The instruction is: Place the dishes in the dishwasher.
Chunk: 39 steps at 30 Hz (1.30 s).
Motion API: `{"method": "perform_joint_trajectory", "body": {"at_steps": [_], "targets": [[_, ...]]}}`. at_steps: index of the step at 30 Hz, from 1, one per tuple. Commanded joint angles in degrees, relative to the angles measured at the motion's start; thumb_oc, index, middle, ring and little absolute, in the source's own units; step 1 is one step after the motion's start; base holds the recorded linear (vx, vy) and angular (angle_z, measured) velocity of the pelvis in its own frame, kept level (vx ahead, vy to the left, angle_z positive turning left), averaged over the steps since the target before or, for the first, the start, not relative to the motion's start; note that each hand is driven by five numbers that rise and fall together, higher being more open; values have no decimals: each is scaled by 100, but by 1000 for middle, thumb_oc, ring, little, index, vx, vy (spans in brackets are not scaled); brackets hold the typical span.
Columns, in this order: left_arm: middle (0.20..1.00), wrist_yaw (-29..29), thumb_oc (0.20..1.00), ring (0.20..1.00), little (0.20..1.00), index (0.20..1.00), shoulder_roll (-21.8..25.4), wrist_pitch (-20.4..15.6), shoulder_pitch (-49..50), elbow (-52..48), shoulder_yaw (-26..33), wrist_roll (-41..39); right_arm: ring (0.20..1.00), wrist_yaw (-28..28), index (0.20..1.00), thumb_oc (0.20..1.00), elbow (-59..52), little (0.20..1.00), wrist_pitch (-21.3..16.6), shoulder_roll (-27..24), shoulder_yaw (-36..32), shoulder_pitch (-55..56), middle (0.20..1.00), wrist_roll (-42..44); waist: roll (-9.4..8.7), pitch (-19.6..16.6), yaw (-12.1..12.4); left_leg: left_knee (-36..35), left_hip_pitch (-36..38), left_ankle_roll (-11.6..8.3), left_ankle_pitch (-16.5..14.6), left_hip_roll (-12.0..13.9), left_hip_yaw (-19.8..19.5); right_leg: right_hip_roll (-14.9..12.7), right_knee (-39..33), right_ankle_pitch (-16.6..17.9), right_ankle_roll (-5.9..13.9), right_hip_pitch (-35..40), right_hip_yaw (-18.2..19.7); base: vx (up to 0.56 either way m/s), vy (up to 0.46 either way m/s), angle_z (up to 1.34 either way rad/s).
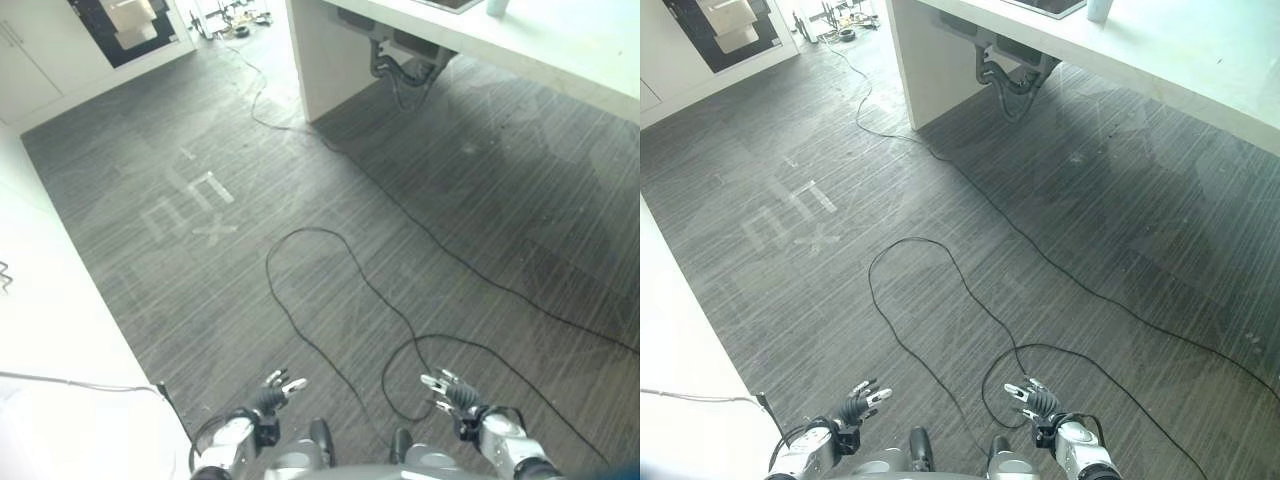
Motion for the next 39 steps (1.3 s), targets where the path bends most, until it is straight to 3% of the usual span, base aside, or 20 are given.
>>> {"method": "perform_joint_trajectory", "body": {"at_steps": [1, 7, 8, 10, 11, 17, 18, 20, 22, 26, 31, 32, 33, 35, 36, 38, 39], "targets": [[1000, 25, 1000, 1000, 1000, 1000, -74, -159, -255, 116, -174, -200, 1000, 52, 1000, 1000, -132, 1000, -74, 8, 89, -77, 1000, 232, 1, -233, -63, 193, 159, 22, -626, -195, 105, 266, 188, -267, 48, -393, 75, 18, -132, 3], [1000, 31, 1000, 1000, 1000, 1000, -121, -344, -302, 99, -73, -410, 1000, 138, 1000, 1000, -261, 1000, -187, -64, 68, -55, 1000, 108, -102, -261, -94, 1225, -102, -14, -939, -104, -32, 258, 535, -460, -170, -372, 152, 0, -112, 15], [1000, 10, 1000, 1000, 1000, 1000, -134, -360, -323, 85, -27, -439, 1000, 128, 1000, 1000, -344, 1000, -167, -101, 94, -54, 1000, 112, -151, -215, -71, 1970, -345, -37, -1132, -20, -108, 240, 649, -553, -215, -296, 216, 27, -163, 20], [1000, -86, 1000, 1000, 1000, 1000, -108, -437, -351, 90, 63, -410, 1000, 143, 1000, 1000, -423, 1000, -209, -157, 156, -72, 1000, 175, -239, -116, -30, 3284, -1025, -138, -855, 288, -224, 307, 794, -644, -380, -254, 369, 41, -202, 11], [1000, -97, 1000, 1000, 1000, 1000, -104, -436, -350, 88, 87, -408, 1000, 148, 1000, 1000, -422, 1000, -212, -171, 147, -86, 1000, 182, -239, -79, -8, 3364, -1180, -154, -739, 289, -287, 355, 822, -670, -398, -213, 463, 77, -99, -6], [1000, -87, 1000, 1000, 1000, 1000, -144, -466, -318, 30, 108, -500, 1000, 100, 1000, 1000, -576, 1000, -144, -179, 179, -147, 1000, 162, -132, -31, 62, 2166, -1489, -347, 60, 238, -273, 527, 740, -803, -425, 33, 613, 142, 56, -11], [1000, -114, 1000, 1000, 1000, 1000, -161, -506, -328, 45, 106, -539, 1000, 20, 1000, 1000, -653, 1000, -118, -184, 226, -137, 1000, 186, -47, -31, 105, 1371, -1625, -436, 563, 323, -234, 590, 673, -793, -444, 120, 597, 208, 129, -10], [1000, -148, 1000, 1000, 1000, 1000, -185, -551, -308, 45, 113, -571, 1000, -21, 1000, 1000, -674, 1000, -121, -194, 267, -123, 1000, 212, 2, -22, 149, 912, -1742, -527, 836, 417, -279, 605, 619, -830, -451, 216, 617, 282, 171, -2], [1000, -149, 1000, 1000, 1000, 1000, -212, -621, -285, 28, 125, -603, 1000, -15, 1000, 1000, -643, 1000, -198, -195, 301, -119, 1000, 217, 17, 8, 179, 789, -1810, -542, 850, 491, -317, 568, 638, -856, -446, 224, 624, 298, 184, -11], [1000, -150, 1000, 1000, 1000, 1000, -219, -670, -221, -33, 207, -603, 1000, 40, 1000, 1000, -609, 1000, -169, -199, 284, -146, 1000, 384, -30, 11, 237, 948, -1752, -517, 517, 539, -118, 333, 845, -1109, -386, 291, 403, 353, 232, -10], [1000, -230, 1000, 1000, 1000, 1000, -117, -687, -216, 21, 294, -371, 1000, 12, 1000, 1000, -518, 1000, -275, -69, 133, -123, 1000, 250, -160, -231, 384, 1314, -1589, -84, -256, 64, -220, 198, 1289, -1535, -238, 558, 514, 422, 289, -21], [1000, -240, 1000, 1000, 1000, 1000, -71, -677, -251, -11, 270, -377, 1000, -35, 1000, 1000, -600, 1000, -256, -47, 78, -93, 1000, 249, -194, -289, 345, 1315, -1450, 100, -423, -109, -226, 134, 1727, -1455, -148, 456, 535, 374, 321, -16], [1000, -245, 1000, 1000, 1000, 1000, -63, -678, -257, -16, 265, -375, 1000, -44, 1000, 1000, -613, 1000, -250, -42, 70, -89, 1000, 251, -201, -299, 341, 1302, -1424, 126, -442, -138, -228, 118, 1791, -1431, -127, 433, 537, 308, 314, 5], [1000, -227, 1000, 1000, 1000, 1000, 17, -626, -337, -141, 198, -349, 1000, -133, 1000, 1000, -746, 1000, -228, -39, 41, -83, 1000, 329, -240, -358, 308, 1172, -1236, 363, -595, -368, -243, -13, 2553, -1075, 93, 246, 541, 319, 368, 25], [1000, -185, 1000, 1000, 1000, 1000, 127, -627, -417, -302, 89, -347, 1000, -196, 1000, 1000, -939, 1000, -243, 17, 9, -8, 1000, 322, -286, -397, 258, 1039, -1071, 644, -760, -659, -264, -87, 3897, -316, 555, -125, 633, 371, 421, 28], [1000, -127, 1000, 1000, 1000, 1000, 204, -595, -408, -451, 76, -405, 1000, -217, 1000, 1000, -1037, 1000, -247, 48, 40, 52, 1000, 311, -246, -375, 245, 943, -866, 781, -856, -742, -280, -231, 4976, 266, 792, -675, 598, 321, 343, 21], [1000, -73, 1000, 1000, 1000, 1000, 223, -610, -409, -490, 56, -472, 1000, -165, 1000, 1000, -972, 1000, -287, 58, 69, 20, 1000, 313, -187, -338, 225, 850, -700, 807, -892, -746, -314, -309, 5238, 206, 715, -1115, 539, 350, 202, 22]]}}
